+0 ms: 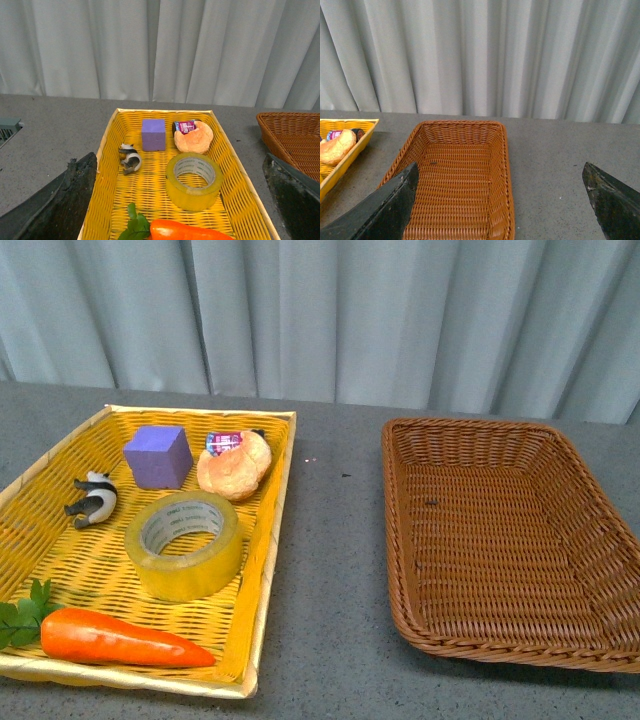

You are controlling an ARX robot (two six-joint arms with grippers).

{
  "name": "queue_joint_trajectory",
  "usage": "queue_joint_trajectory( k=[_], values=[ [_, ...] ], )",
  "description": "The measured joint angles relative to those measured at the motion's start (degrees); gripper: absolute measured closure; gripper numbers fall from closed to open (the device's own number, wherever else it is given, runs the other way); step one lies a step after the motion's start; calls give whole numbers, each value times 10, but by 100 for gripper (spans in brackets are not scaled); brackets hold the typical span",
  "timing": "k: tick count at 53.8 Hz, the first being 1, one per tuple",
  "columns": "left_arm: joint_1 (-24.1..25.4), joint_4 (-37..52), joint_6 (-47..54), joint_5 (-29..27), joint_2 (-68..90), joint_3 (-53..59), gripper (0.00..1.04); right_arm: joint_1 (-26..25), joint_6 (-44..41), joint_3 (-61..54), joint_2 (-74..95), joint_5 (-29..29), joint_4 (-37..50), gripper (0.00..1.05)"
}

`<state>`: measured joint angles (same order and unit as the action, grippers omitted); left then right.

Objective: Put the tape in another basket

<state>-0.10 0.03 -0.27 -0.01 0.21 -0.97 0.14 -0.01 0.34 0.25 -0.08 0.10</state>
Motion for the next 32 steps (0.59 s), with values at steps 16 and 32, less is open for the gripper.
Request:
queue_joint_trajectory(
  k=[16,32],
  values=[
    [0,0,0,0,0,0,7,0,0,0,0,0,0,9],
    [0,0,0,0,0,0,7,0,0,0,0,0,0,9]
  ],
)
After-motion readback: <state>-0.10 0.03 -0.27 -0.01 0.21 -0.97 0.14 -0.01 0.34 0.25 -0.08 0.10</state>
